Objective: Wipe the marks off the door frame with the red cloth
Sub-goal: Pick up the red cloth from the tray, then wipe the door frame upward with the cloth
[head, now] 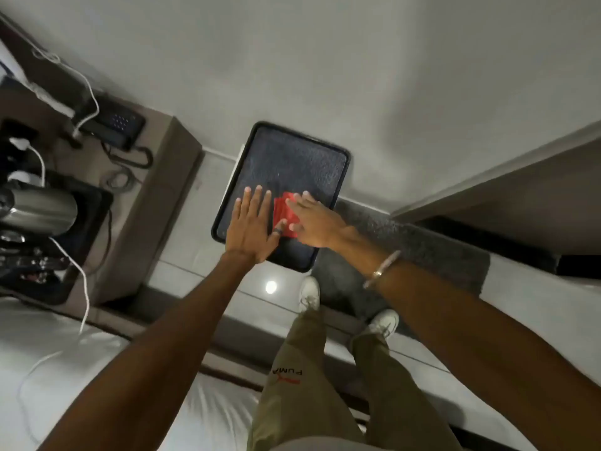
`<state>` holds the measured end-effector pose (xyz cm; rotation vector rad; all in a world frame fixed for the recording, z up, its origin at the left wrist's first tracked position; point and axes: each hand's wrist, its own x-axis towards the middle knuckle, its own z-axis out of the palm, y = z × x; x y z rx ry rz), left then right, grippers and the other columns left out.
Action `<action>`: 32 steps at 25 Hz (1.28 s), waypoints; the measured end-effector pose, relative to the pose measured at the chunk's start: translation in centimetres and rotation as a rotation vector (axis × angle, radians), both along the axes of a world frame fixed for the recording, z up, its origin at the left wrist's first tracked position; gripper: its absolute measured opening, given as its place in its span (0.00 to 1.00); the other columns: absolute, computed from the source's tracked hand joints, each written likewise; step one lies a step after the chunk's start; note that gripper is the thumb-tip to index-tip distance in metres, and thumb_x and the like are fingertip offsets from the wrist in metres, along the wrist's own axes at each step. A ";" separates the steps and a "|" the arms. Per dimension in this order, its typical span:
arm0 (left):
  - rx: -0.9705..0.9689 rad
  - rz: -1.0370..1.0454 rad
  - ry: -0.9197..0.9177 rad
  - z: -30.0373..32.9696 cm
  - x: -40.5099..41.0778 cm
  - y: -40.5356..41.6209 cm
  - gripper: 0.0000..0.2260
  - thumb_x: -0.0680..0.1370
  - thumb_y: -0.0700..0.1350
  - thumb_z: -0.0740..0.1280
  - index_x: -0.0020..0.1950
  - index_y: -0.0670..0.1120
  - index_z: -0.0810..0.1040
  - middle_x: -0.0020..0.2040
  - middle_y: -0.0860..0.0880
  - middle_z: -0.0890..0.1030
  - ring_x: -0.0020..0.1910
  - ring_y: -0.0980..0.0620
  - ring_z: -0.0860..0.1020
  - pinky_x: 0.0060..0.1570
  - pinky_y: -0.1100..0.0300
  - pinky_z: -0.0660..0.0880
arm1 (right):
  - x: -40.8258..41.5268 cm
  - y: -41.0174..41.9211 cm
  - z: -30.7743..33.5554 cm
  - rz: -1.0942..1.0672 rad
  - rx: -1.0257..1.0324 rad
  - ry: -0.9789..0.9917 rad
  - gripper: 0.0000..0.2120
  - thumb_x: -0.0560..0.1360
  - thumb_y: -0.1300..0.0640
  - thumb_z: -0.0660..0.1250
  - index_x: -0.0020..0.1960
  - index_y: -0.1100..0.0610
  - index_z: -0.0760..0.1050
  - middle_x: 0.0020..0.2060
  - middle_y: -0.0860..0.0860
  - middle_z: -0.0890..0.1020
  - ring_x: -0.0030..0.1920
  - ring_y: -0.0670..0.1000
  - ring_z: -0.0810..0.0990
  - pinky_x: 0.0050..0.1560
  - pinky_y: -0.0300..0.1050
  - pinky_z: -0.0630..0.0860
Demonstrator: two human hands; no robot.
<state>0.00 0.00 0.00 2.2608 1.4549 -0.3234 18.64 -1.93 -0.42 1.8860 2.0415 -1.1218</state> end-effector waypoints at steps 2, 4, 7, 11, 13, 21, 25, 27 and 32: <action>0.033 0.036 -0.004 -1.5 -0.6 0.4 0.34 0.86 0.61 0.52 0.86 0.43 0.50 0.86 0.41 0.47 0.86 0.41 0.42 0.82 0.47 0.38 | -1.9 0.2 -2.2 0.040 0.039 -0.141 0.40 0.81 0.49 0.65 0.84 0.59 0.48 0.84 0.58 0.50 0.85 0.61 0.46 0.84 0.61 0.50; 0.031 0.071 0.001 -3.2 -1.5 0.4 0.32 0.86 0.60 0.51 0.85 0.42 0.54 0.86 0.40 0.50 0.86 0.41 0.44 0.82 0.47 0.40 | -3.7 -0.2 -5.0 0.007 0.034 -0.264 0.42 0.80 0.48 0.66 0.84 0.63 0.46 0.84 0.61 0.48 0.84 0.63 0.45 0.84 0.64 0.48; 0.050 0.093 -0.046 -4.7 -1.9 -0.7 0.31 0.87 0.59 0.50 0.83 0.41 0.59 0.85 0.39 0.55 0.86 0.40 0.47 0.83 0.47 0.42 | -4.8 -0.5 -7.8 0.021 0.070 -0.419 0.38 0.84 0.54 0.63 0.83 0.66 0.44 0.83 0.66 0.48 0.83 0.69 0.47 0.80 0.70 0.53; 0.068 0.098 -0.082 -3.1 -1.2 -1.7 0.29 0.87 0.57 0.52 0.83 0.40 0.61 0.85 0.39 0.56 0.86 0.40 0.48 0.82 0.49 0.42 | -4.3 0.5 -7.1 0.044 0.167 -0.413 0.33 0.81 0.61 0.67 0.79 0.69 0.56 0.77 0.70 0.64 0.77 0.72 0.66 0.70 0.67 0.73; 0.088 0.079 -0.138 -1.3 -0.2 -1.6 0.28 0.87 0.55 0.53 0.83 0.40 0.60 0.85 0.39 0.56 0.86 0.40 0.47 0.82 0.49 0.42 | -2.5 2.2 -5.1 -0.143 0.177 -0.241 0.25 0.76 0.62 0.72 0.71 0.65 0.71 0.66 0.65 0.78 0.65 0.64 0.79 0.60 0.56 0.79; 0.347 -0.092 -0.411 13.0 9.3 1.0 0.28 0.86 0.54 0.52 0.81 0.39 0.64 0.84 0.38 0.59 0.85 0.39 0.51 0.84 0.45 0.48 | 7.6 -2.7 12.3 -1.472 -0.081 1.366 0.16 0.75 0.75 0.62 0.57 0.60 0.77 0.51 0.59 0.83 0.54 0.61 0.82 0.62 0.62 0.79; 0.538 -0.329 -0.568 21.6 17.6 1.3 0.29 0.86 0.56 0.51 0.80 0.39 0.68 0.83 0.39 0.62 0.85 0.38 0.54 0.83 0.45 0.50 | 14.3 -7.7 21.5 -1.479 0.320 1.611 0.20 0.79 0.69 0.68 0.69 0.58 0.74 0.61 0.58 0.83 0.60 0.59 0.83 0.59 0.60 0.81; 0.640 -0.455 -0.626 25.7 21.8 0.7 0.28 0.86 0.56 0.53 0.80 0.40 0.68 0.83 0.40 0.62 0.85 0.39 0.54 0.84 0.48 0.48 | 17.2 -10.4 25.0 -1.524 0.556 1.620 0.23 0.78 0.72 0.67 0.70 0.57 0.74 0.60 0.57 0.82 0.59 0.58 0.83 0.58 0.59 0.81; 0.833 -0.645 -0.709 34.3 29.8 -1.9 0.28 0.85 0.56 0.55 0.81 0.41 0.66 0.84 0.41 0.61 0.85 0.41 0.53 0.84 0.48 0.47 | 23.2 -15.3 30.6 -1.705 1.245 1.172 0.36 0.78 0.72 0.67 0.80 0.49 0.65 0.70 0.51 0.78 0.69 0.52 0.78 0.74 0.60 0.73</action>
